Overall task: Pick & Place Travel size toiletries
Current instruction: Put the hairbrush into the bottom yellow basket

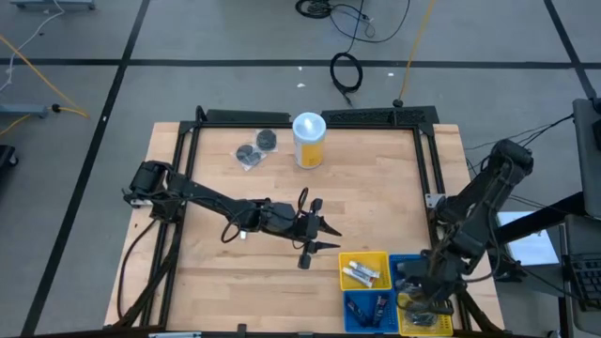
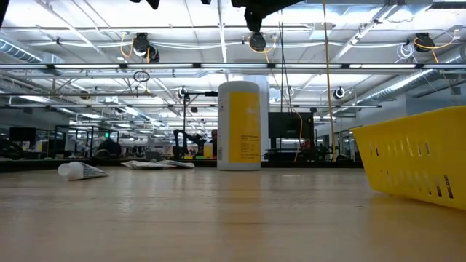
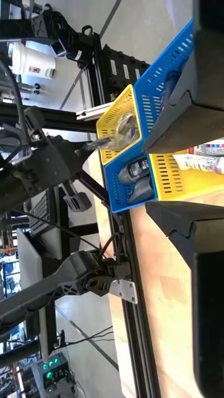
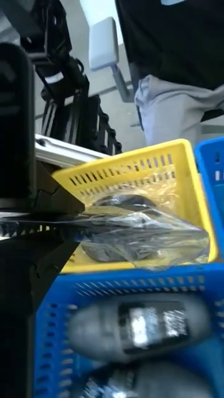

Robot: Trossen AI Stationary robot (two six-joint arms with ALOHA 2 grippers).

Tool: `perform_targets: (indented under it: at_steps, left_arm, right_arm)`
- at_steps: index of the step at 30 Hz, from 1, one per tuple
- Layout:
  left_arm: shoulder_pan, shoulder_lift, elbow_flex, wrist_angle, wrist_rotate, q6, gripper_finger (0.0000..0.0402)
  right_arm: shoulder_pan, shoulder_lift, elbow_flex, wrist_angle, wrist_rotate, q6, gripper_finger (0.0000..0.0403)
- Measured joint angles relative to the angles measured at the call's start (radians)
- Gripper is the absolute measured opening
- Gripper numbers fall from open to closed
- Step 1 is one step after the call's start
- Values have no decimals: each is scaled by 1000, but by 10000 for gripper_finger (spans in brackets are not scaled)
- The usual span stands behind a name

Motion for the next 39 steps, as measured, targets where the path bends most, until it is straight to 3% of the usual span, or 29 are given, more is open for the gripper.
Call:
perform_targets:
  at_steps: [6,10,19,25,39]
  left_arm:
    - [0,0,0,0,0,1,134]
    - [0,0,0,2,0,4,134]
    - [0,0,0,8,0,1,134]
    - [0,0,0,8,-1,0,134]
    - [0,0,0,8,-1,-5,134]
  right_arm:
    - [48,17,0,8,-1,115,22]
    - [66,43,12,-3,26,103,22]
    - [121,179,207,-176,81,89,22]
    - [154,271,291,-188,99,79,22]
    - [166,307,297,-222,162,48,28]
